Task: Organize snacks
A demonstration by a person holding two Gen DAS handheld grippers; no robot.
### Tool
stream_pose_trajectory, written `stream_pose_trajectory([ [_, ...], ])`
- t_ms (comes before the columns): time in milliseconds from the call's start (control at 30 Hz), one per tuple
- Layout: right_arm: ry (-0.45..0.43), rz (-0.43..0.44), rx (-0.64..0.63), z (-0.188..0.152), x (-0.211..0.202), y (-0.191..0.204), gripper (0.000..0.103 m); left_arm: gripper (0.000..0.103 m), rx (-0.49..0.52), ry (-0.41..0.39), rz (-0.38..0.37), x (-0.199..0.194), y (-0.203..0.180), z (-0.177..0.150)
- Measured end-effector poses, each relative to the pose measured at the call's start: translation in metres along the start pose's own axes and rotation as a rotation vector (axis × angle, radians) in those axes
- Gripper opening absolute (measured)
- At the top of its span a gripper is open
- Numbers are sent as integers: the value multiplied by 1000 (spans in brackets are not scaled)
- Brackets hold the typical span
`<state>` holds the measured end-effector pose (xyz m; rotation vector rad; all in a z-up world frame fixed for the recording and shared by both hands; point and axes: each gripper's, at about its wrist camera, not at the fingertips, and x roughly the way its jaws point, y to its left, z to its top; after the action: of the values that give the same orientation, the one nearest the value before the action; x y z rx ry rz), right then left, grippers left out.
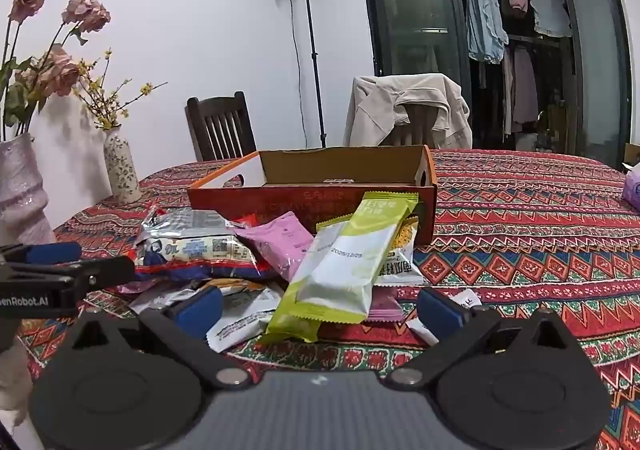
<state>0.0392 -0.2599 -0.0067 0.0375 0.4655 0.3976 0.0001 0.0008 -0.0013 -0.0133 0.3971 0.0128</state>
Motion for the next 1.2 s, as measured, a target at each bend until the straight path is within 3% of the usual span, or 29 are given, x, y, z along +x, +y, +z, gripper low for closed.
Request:
stream_pose_trajectory([
  [200,14,6,-2,-2,3,2,103,103,14,15,-2,3,-14,-2],
  [367,23,11,0,-2,12,-1,103,103,-26,22,-37,13,3,-3],
  [1200,35,11,-14,0,25,-3,103,103,-50,10,-37,26,8,-4],
])
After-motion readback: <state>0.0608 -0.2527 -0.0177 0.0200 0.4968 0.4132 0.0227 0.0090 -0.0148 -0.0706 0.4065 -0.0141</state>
